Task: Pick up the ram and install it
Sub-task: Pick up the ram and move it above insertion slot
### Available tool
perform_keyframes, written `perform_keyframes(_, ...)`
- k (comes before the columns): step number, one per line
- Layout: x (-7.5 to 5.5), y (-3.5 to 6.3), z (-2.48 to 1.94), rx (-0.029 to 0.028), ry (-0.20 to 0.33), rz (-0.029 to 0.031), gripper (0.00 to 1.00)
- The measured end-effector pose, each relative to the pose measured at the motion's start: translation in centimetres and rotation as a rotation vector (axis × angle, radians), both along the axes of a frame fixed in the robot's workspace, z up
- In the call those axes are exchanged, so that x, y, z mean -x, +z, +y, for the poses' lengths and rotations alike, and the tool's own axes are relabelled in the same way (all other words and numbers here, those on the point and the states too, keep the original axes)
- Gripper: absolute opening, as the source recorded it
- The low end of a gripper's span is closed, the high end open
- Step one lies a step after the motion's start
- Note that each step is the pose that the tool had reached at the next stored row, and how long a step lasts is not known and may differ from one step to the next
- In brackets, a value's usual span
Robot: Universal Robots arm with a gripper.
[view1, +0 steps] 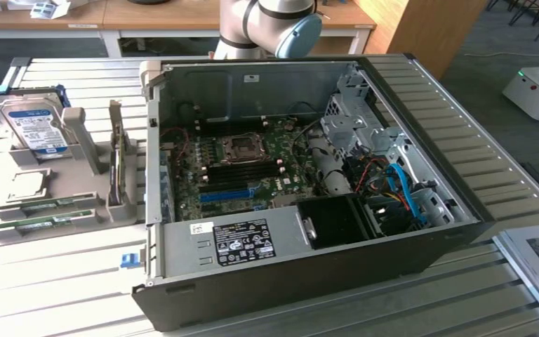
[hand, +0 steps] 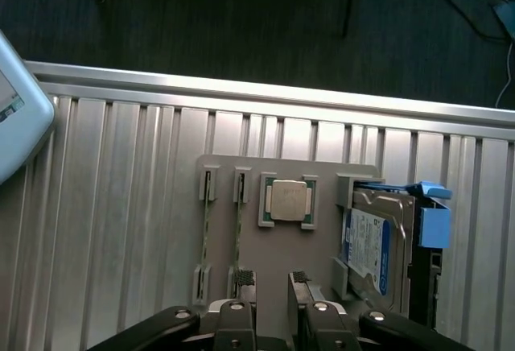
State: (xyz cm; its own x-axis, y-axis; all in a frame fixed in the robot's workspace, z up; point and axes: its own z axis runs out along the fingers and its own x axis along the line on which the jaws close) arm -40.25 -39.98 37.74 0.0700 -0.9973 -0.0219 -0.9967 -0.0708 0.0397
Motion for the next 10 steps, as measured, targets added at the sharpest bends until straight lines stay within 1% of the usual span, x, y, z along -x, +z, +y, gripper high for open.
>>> perform_keyframes(10, 0.0, -1.82, 0.0, 0.0, 0.0, -0.0019, 0.3)
